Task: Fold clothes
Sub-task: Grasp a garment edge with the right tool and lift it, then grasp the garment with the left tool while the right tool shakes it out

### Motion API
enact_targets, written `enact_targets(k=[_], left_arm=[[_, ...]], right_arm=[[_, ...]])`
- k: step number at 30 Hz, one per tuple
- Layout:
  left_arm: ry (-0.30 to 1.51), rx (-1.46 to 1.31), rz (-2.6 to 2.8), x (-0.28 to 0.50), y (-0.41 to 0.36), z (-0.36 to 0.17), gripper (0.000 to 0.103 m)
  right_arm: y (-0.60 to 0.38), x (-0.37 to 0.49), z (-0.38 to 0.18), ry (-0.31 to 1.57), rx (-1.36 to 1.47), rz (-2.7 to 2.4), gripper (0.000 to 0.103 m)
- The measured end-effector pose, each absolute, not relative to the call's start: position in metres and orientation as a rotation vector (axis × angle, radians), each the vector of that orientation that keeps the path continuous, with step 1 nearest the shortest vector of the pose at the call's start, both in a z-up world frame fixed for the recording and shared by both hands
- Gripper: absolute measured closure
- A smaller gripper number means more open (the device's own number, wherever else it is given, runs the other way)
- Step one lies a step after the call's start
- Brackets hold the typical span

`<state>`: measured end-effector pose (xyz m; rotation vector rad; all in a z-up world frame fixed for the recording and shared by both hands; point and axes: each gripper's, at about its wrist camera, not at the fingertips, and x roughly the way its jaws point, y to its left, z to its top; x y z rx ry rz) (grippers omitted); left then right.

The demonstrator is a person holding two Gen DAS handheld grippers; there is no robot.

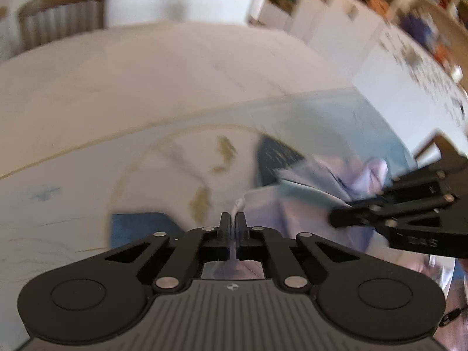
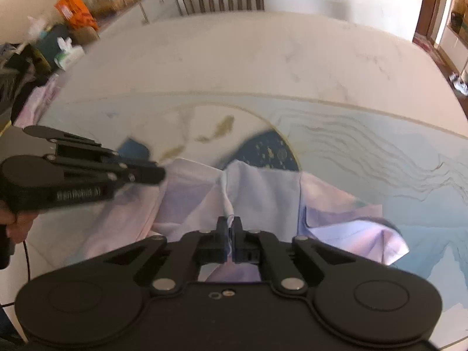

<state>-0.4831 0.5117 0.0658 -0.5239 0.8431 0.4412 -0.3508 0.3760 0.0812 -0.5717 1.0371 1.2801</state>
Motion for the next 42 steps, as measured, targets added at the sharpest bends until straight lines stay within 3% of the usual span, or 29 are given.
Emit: enact_targets(k=[9,23,25,28,32,42], left_arm=[[0.768,-0.607,0.697,-0.595,0.543,0.074,0.102],[0.763,-0.689,0.959,-0.693,0.542,0.07,0.102],[0.762,-0.701,0.98,-0.711,0.538,0.075,0.102],[0.8,-0.707,1.046,-0.732,0.524,0.079,0.103],[0.843,-0.752,1.129,-0.767,0.504,0.082,0.103],[0.804,-0.74,0.925,-0.746,0.484,0.1,0.103]], right_arm=[[0.35,-0.32,0.108,0.972,-0.514,1.22,0.0],[0.362,-0.241,0.074,0.95,-0.586,0.984,0.0],[0.365,-0.235,0.074,0.96,-0.576,1.002,0.009],[0.379,-0.241,0.078,0.936,-0.595,1.043,0.0],[0.406,-0.248,0.082,0.893,-0.626,1.086,0.0],[0.435,-0.254,0.087,0.86,-0.7,1.165,0.0]])
